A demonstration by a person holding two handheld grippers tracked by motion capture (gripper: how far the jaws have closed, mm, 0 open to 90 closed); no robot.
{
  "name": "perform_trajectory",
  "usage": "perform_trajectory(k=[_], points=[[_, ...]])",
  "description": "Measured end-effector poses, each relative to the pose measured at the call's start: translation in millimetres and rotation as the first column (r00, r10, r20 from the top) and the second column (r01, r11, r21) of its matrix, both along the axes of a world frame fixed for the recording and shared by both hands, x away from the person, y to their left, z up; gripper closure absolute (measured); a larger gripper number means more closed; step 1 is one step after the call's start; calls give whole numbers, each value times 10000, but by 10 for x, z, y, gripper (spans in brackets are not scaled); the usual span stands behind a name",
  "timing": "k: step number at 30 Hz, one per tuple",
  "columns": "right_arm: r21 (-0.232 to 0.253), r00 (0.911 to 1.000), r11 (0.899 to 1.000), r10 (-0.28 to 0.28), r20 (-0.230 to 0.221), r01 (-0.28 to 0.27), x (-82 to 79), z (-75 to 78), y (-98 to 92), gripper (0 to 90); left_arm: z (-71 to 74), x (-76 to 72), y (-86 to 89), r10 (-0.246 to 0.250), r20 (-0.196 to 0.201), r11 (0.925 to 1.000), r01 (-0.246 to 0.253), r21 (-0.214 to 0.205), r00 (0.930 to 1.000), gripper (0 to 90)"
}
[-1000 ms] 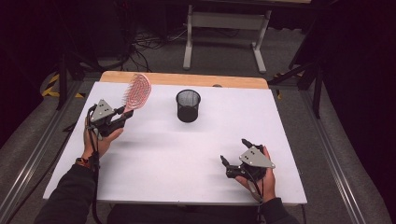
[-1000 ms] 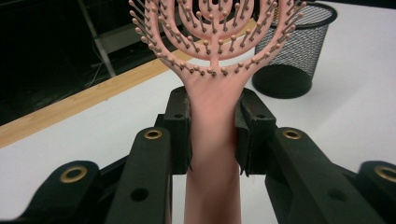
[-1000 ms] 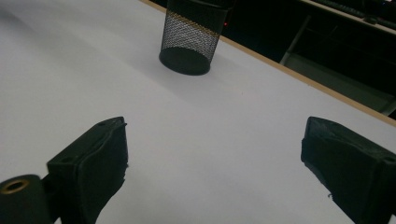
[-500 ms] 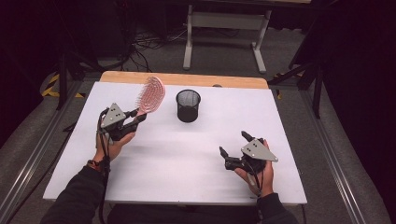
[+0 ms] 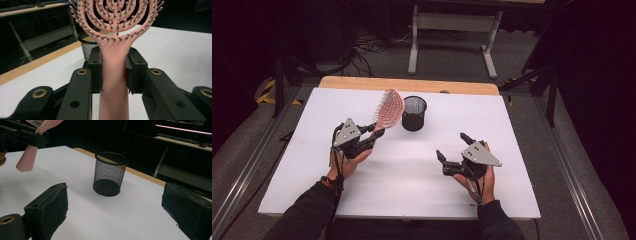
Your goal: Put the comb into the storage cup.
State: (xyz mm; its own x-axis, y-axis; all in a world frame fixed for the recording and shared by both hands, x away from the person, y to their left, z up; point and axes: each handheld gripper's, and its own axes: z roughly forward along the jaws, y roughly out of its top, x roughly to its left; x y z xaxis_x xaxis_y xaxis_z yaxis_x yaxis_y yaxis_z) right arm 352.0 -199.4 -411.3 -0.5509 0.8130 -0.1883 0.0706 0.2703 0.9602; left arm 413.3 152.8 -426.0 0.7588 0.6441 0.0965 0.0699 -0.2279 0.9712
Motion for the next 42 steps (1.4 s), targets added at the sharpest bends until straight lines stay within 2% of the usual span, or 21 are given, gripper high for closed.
perform_trajectory(k=[4, 7, 13, 14, 17, 22, 27, 30, 35, 42], points=[[226, 9999, 9997, 109, 91, -111, 5, 39, 77, 65, -34, -40, -105, -295, -12, 9996, 295, -41, 9996, 700], [193, 9997, 9997, 169, 164, -172, 15, 56, 140, 66, -44, -69, -165, -494, -11, 9987, 493, -89, 9988, 700], [455, 9993, 9987, 219, 310, -233, 11, 107, 239, 67, -64, -111, -256, -667, -20, 9977, 667, -148, 9978, 700], [488, 9991, 9984, 278, 334, -294, 11, 119, 252, 66, -79, -132, -289, -889, -156, 9959, 886, -173, 9959, 700], [563, 9985, 9976, 373, 390, -395, 2, 139, 291, 66, -89, -158, -329, -1115, -199, 9936, 1111, -220, 9936, 700], [505, 9973, 9968, 592, 427, -613, -17, 149, 360, 66, -99, -211, -389, -1186, -158, 9929, 1184, -152, 9928, 700], [540, 9958, 9953, 774, 494, -800, -42, 180, 415, 66, -131, -273, -464, -1594, -122, 9872, 1595, 49, 9871, 699], [587, 9938, 9931, 986, 520, -1016, -63, 190, 447, 63, -138, -308, -498, -1701, -95, 9854, 1702, 62, 9854, 700], [840, 9915, 9888, 1191, 532, -1233, -85, 200, 465, 59, -160, -352, -551, -1561, -22, 9877, 1561, 125, 9877, 699], [993, 9887, 9839, 1464, 322, -1489, -98, 194, 522, 60, -216, -411, -655, -1522, 65, 9882, 1521, 199, 9883, 699]])
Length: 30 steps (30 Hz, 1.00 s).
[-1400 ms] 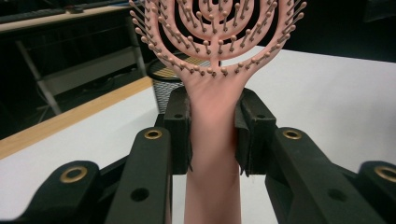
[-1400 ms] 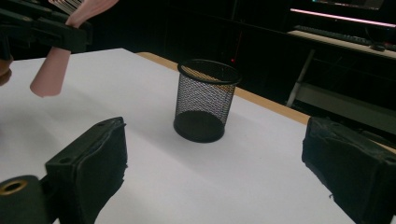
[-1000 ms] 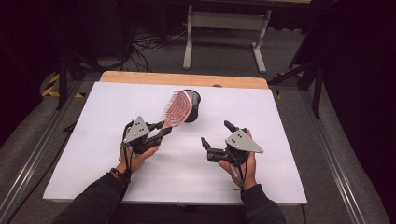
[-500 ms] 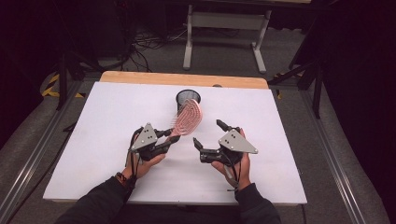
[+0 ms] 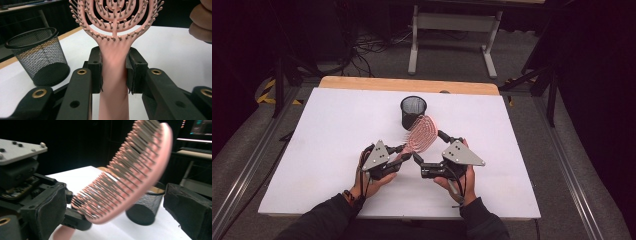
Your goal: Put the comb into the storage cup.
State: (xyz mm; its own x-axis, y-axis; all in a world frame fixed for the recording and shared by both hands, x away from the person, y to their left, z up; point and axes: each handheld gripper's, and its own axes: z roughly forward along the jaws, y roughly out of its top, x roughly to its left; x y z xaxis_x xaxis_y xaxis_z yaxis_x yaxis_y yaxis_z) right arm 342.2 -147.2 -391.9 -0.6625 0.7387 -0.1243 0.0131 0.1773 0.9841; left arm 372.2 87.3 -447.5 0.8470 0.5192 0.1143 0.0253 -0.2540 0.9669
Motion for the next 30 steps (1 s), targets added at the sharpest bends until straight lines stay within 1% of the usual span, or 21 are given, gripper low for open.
perform_trajectory(k=[2, 3, 4, 5, 6, 8, 9, 10, 11, 12, 13, 15, 16, 18, 19, 21, 22, 23, 25, 28, 30], points=[[11, 10000, 10000, -33, -58, 33, 0, 1, 18, 76, -8, -10, -10, 7, -44, 10000, -8, -84, 10000, 699], [92, 10000, 10000, -7, -93, 8, 3, 0, 19, 83, -8, -10, -10, 7, -44, 10000, -8, -84, 10000, 699], [220, 9997, 9998, -35, -245, 41, 8, 2, 24, 95, -11, -21, -17, 1, -29, 10000, -1, -29, 10000, 699], [220, 9997, 9998, -35, -245, 41, 8, 2, 24, 95, -11, -21, -17, 1, -29, 10000, -1, -29, 10000, 699], [401, 9994, 9992, -35, -341, 48, 19, 7, 23, 125, -12, -25, -20, 20, 18, 10000, -20, -7, 10000, 699], [455, 9994, 9989, -46, -340, 61, 22, 10, 19, 134, -17, -31, -25, -15, -7, 10000, 15, 5, 10000, 699], [560, 9992, 9983, -132, -391, 153, 25, 19, 16, 153, -23, -37, -33, 29, 52, 10000, -29, 22, 10000, 699], [852, 9988, 9963, -92, -481, 133, 31, 34, 3, 179, -24, -48, -44, -24, 13, 10000, 24, 49, 10000, 699], [939, 9985, 9954, -118, -531, 167, 35, 39, 2, 187, -21, -59, -50, 2, 88, 10000, -3, 96, 10000, 699], [983, 9981, 9949, -167, -598, 225, 40, 46, 1, 220, -21, -59, -50, 2, 88, 10000, -3, 96, 10000, 699], [1116, 9982, 9937, -57, -599, 124, 40, 52, -3, 261, -17, -83, -69, -60, 122, 9999, 59, 95, 9999, 699], [1173, 9984, 9931, -11, -563, 77, 38, 55, -7, 266, -17, -94, -79, -72, 170, 9999, 70, 132, 9998, 699], [1274, 9985, 9918, -69, -537, 137, 33, 60, -6, 285, -20, -104, -92, -67, 245, 9998, 62, 188, 9997, 699], [1668, 9984, 9859, -67, -562, 160, 32, 81, -18, 330, -31, -111, -109, -53, 218, 9998, 48, 215, 9997, 699], [1765, 9980, 9838, -212, -589, 314, 26, 90, -19, 354, -38, -115, -114, -16, 269, 9997, 9, 244, 9996, 699], [1897, 9976, 9811, -255, -641, 373, 25, 106, -27, 379, -47, -115, -119, 77, 247, 9996, -84, 276, 9997, 699], [2081, 9977, 9773, -277, -624, 402, 14, 114, -35, 413, -47, -115, -119, 77, 247, 9996, -84, 276, 9997, 699], [2081, 9977, 9773, -277, -624, 402, 14, 114, -35, 413, -47, -111, -113, 89, 242, 9996, -96, 263, 9997, 699], [2193, 9975, 9746, -319, -635, 452, 3, 130, -44, 455, -49, -109, -112, 59, 205, 9997, -64, 247, 9998, 699], [2387, 9958, 9698, -310, -858, 507, 10, 128, -45, 519, -51, -116, -126, 115, 332, 9992, -127, 370, 9994, 698], [2444, 9951, 9686, -226, -958, 455, 17, 123, -44, 542, -53, -130, -136, 184, 467, 9987, -206, 462, 9987, 698]])
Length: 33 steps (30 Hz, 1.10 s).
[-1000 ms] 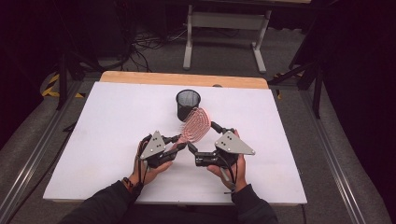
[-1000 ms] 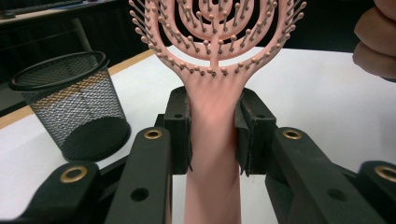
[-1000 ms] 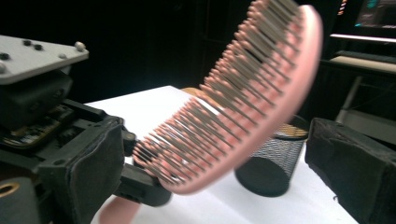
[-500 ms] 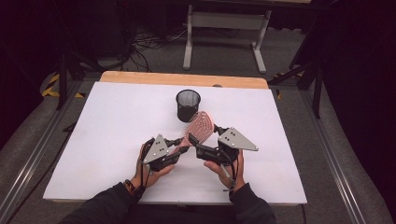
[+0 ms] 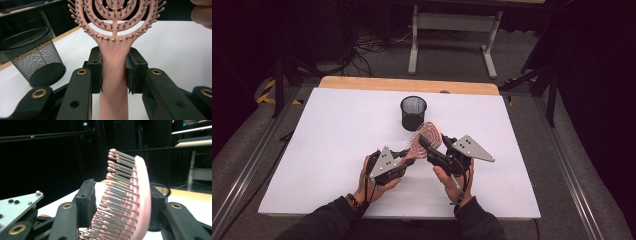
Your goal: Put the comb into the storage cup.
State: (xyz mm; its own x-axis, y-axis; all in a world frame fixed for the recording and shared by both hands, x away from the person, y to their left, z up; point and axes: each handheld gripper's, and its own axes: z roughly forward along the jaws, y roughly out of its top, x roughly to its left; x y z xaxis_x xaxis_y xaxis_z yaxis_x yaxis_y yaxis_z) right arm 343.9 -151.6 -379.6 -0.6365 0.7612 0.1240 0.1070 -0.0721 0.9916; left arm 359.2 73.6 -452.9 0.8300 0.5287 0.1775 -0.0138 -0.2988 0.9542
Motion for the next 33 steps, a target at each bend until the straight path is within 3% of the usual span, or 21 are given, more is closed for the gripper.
perform_trajectory(k=[2, 13, 25, 33], points=[[132, 9998, 9999, 73, -159, -71, 11, -9, 2, 586, -1, -3, -8, 39, 15, 10000, -39, 70, 10000, 698], [237, 9999, 9996, 163, -48, -162, -43, 1, 47, 632, -11, -19, -41, 304, 241, 9983, -315, 483, 9992, 696], [-499, 9985, 9987, 162, 516, -137, -119, 6, 165, 637, -6, -22, -56, 401, 372, 9962, -428, 754, 9985, 673], [-689, 9972, 9972, 330, 667, -284, -125, 17, 180, 639, -8, -24, -81, 285, 411, 9952, -321, 919, 9988, 620]])
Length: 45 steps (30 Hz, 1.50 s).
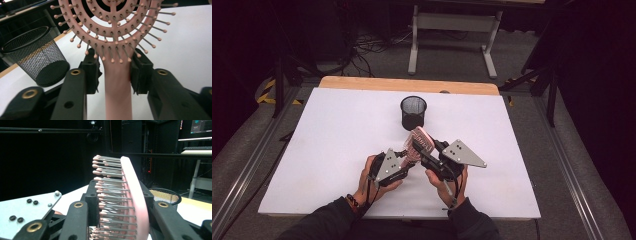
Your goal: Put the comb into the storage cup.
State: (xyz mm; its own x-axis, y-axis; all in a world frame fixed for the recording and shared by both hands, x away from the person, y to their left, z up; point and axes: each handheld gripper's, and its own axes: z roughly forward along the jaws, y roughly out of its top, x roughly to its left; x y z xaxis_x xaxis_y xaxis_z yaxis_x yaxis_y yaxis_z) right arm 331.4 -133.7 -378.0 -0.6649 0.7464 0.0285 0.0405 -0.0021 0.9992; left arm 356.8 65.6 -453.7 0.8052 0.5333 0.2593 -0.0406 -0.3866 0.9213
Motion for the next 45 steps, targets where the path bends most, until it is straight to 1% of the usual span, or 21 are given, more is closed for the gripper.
perform_trajectory(k=[5, 10, 11, 12, 14, 17, 19, 20, 21, 22, 23, 26, 27, 28, 30, 31, 33, 36, 40, 42, 45], points=[[-91, 10000, 9999, 78, 58, -77, -6, -3, 6, 639, -2, -1, -6, -131, -67, 9999, 131, 18, 9999, 590], [-245, 9996, 9996, 128, 247, -122, -13, 8, -9, 640, -10, 9, -18, -181, -138, 9998, 183, 88, 9997, 503], [-244, 9996, 9996, 127, 253, -121, -11, 8, -12, 639, -12, 6, -25, -126, -142, 9998, 128, 147, 9998, 503], [-241, 9997, 9997, 96, 241, -90, -5, 8, -25, 640, -14, 6, -29, -143, -185, 9998, 145, 100, 9997, 459], [-247, 9997, 9997, 92, 227, -86, 2, 7, -36, 640, -15, 4, -31, -188, -223, 9998, 189, 68, 9996, 431], [-268, 9997, 9996, 55, 251, -48, 3, 9, -44, 640, -17, 9, -42, -234, -296, 9995, 240, 215, 9993, 371], [-284, 9996, 9996, 46, 271, -38, 11, 7, -56, 640, -16, 14, -49, -495, -520, 9987, 501, 103, 9974, 337], [-300, 9997, 9995, 13, 255, -5, 14, 5, -60, 640, -16, 14, -49, -495, -520, 9987, 501, 103, 9974, 300], [-300, 9997, 9995, 13, 255, -5, 14, 5, -60, 640, -15, 15, -47, -622, -583, 9980, 626, 52, 9964, 300], [-320, 9997, 9995, -15, 241, 23, 16, 2, -63, 640, -14, 13, -47, -581, -543, 9983, 586, 78, 9968, 284], [-342, 9996, 9994, -27, 276, 36, 23, 0, -75, 639, -12, 25, -45, -822, -740, 9966, 819, -71, 9939, 227], [-375, 9995, 9993, -74, 296, 85, 25, 4, -87, 639, -12, 25, -43, -846, -745, 9964, 845, -42, 9936, 173], [-388, 9995, 9992, -89, 318, 102, 26, 5, -93, 639, -11, 30, -39, -974, -816, 9952, 968, -112, 9919, 173], [-398, 9995, 9992, -92, 301, 104, 24, 9, -106, 639, -8, 32, -34, -1036, -823, 9946, 1032, -94, 9912, 142], [-413, 9994, 9990, -131, 320, 144, 23, 11, -109, 639, -5, 35, -27, -1091, -838, 9940, 1085, -119, 9905, 129], [-424, 9993, 9990, -154, 334, 169, 25, 13, -119, 639, -1, 34, -3, -1119, -833, 9936, 1100, -276, 9902, 127], [-434, 9993, 9989, -174, 340, 188, 27, 12, -125, 639, 3, 35, 14, -1164, -837, 9929, 1141, -323, 9897, 127], [-447, 9993, 9987, -213, 308, 227, 30, 12, -147, 639, 24, 41, 49, -1182, -815, 9930, 1176, -119, 9896, 113], [-547, 9985, 9977, -366, 407, 388, 32, 23, -197, 639, 73, 52, 132, -1383, -818, 9901, 1356, -374, 9870, 107], [-594, 9983, 9973, -415, 421, 439, 32, 27, -215, 639, 109, 57, 188, -1307, -710, 9910, 1281, -400, 9889, 108], [-565, 9977, 9971, -486, 471, 512, 38, 38, -246, 639, 135, 79, 235, -1340, -691, 9904, 1312, -431, 9886, 106]])
